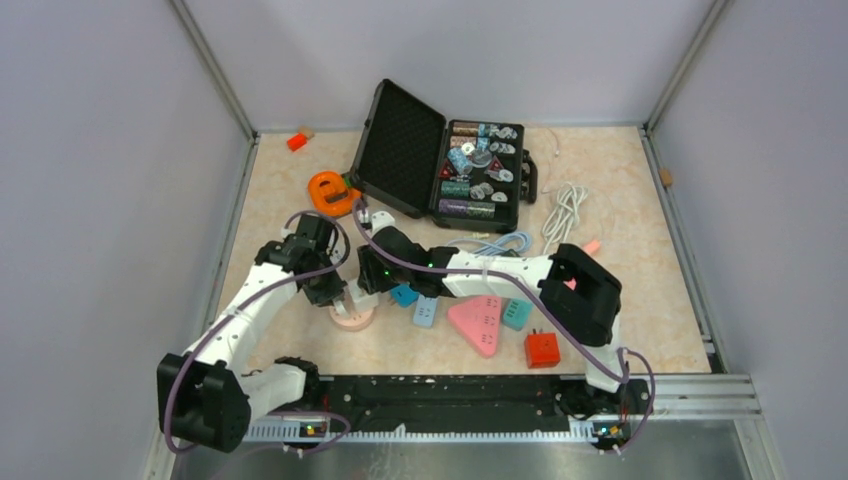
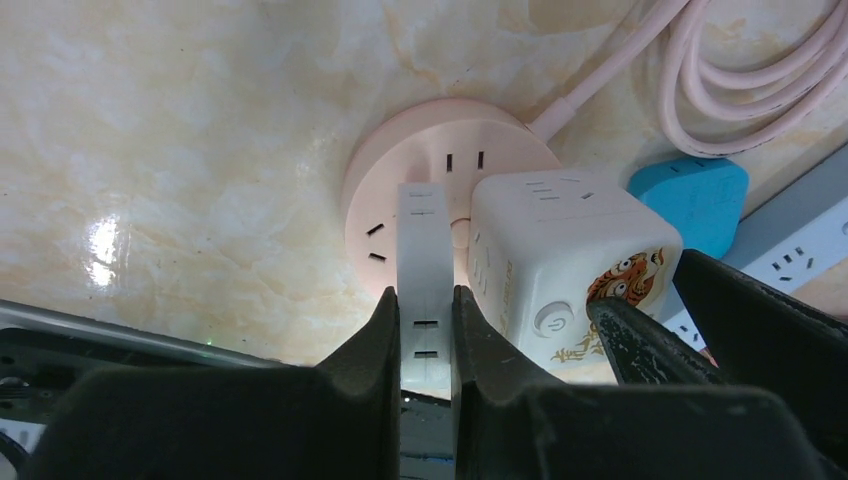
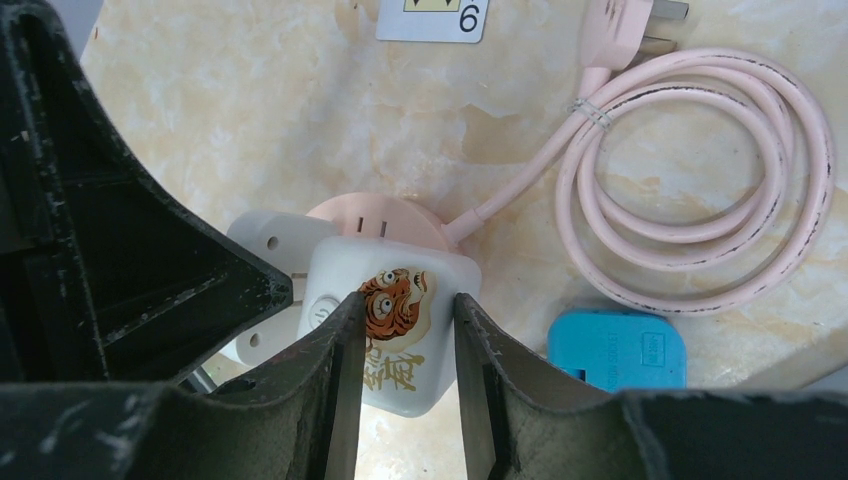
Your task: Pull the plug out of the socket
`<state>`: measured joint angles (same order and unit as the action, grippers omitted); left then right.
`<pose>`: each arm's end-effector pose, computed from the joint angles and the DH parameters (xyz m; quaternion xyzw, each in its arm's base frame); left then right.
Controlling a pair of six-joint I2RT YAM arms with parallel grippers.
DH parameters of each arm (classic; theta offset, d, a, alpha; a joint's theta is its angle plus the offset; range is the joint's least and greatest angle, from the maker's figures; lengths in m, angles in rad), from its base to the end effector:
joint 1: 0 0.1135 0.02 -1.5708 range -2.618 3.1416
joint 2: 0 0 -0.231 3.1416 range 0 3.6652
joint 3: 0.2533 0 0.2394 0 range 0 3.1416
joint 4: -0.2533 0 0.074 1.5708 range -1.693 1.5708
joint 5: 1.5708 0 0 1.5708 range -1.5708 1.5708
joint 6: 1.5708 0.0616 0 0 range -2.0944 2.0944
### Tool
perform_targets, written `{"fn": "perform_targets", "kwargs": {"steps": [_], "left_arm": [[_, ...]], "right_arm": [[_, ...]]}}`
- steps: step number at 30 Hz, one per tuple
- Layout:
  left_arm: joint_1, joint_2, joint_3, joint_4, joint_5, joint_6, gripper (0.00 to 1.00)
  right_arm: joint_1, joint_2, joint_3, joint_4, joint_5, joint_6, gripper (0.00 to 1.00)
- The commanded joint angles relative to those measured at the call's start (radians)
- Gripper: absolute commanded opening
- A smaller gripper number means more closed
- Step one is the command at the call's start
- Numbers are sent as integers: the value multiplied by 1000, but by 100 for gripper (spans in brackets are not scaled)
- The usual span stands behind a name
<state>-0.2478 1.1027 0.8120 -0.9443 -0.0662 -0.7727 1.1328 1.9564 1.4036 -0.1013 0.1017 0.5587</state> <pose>0.1945 -0.0450 0.1828 -0.2610 0.9502 -0.0531 0.1617 0.1935 0.3985 0.1746 -0.2320 0.8653 0.3005 0.3272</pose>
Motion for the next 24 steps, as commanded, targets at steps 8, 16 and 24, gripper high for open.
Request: {"fn": "perform_targets", "kwargs": {"steps": [8,16,24], "left_arm": [[-38,50,158,-28,-31,71,0],[-37,-9,185,-47,-20,92,0],[-38,38,128,-10,-23,85,0]], "right_arm": [[72,108,-56,-281,8,-4,30],[72,107,-63,-278,22,9,28],[85,88,-71,-219,-33,-23,28]]}}
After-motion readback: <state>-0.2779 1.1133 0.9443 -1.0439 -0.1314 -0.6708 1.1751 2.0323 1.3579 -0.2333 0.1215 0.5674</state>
